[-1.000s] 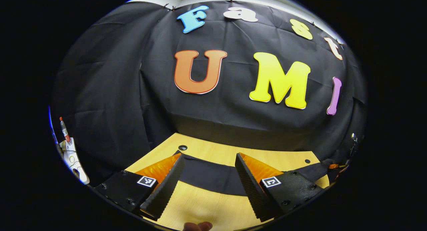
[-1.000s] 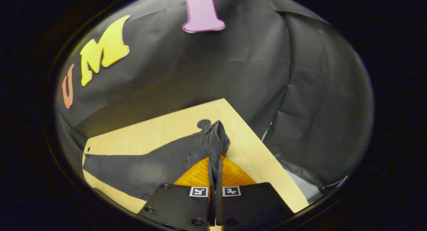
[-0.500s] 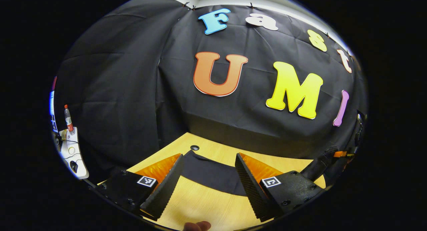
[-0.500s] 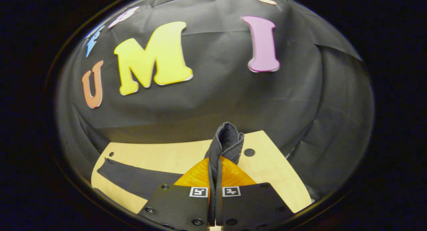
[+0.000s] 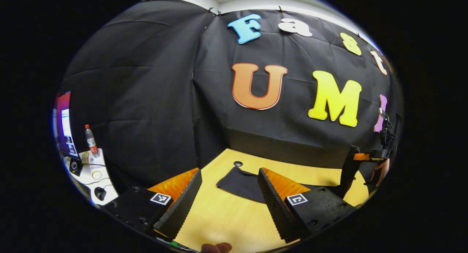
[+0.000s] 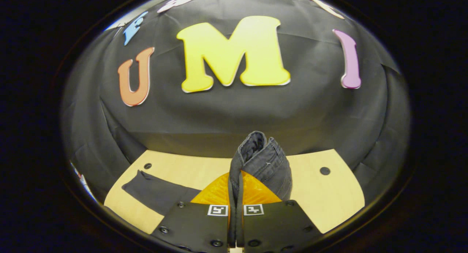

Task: Grasp the waist and the cuffs of the jeans and fold them to make the two legs overlap; first hold the waist and fold one-third of the jeans toward the cuffs, then hold the cuffs and fold the remaining one-third in the same direction to finish folding.

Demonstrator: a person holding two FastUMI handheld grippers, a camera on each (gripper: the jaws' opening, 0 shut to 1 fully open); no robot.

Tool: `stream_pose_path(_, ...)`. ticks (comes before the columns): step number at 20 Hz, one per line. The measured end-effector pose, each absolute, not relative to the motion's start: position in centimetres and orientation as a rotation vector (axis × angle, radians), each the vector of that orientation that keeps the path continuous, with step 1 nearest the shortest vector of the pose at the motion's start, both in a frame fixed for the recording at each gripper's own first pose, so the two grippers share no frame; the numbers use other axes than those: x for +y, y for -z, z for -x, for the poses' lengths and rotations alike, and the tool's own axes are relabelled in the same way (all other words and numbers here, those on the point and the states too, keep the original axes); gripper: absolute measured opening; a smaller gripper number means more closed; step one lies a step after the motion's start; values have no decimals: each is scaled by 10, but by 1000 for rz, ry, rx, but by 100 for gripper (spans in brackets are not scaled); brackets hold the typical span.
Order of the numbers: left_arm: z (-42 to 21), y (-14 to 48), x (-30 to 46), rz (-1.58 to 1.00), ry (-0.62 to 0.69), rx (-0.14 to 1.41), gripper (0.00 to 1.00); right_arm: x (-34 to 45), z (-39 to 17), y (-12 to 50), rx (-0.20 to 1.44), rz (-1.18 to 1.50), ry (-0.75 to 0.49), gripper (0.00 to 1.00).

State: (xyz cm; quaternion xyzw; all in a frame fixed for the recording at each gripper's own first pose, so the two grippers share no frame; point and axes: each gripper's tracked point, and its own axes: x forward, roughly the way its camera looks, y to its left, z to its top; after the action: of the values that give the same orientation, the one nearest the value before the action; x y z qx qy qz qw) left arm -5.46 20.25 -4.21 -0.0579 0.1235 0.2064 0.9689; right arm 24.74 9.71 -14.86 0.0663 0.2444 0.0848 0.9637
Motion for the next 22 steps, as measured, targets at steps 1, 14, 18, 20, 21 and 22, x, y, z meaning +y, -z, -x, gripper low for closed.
stream_pose_path(1,60,44,209,118,-431,257,99,112,-250,156,504,-132,-185,0)
stream_pose_path(14,94,66,240,145,-525,297,99,255,-233,303,685,27,-281,1)
stream_pose_path(18,98,73,243,157,-541,309,99,268,-225,334,720,85,-283,1)
stream_pose_path(20,99,78,244,165,-544,318,99,272,-220,346,725,134,-289,0)
stream_pose_path(21,100,80,243,168,-544,322,99,274,-220,350,715,161,-292,1)
stream_pose_path(22,100,82,243,170,-543,326,99,278,-218,350,711,178,-303,1)
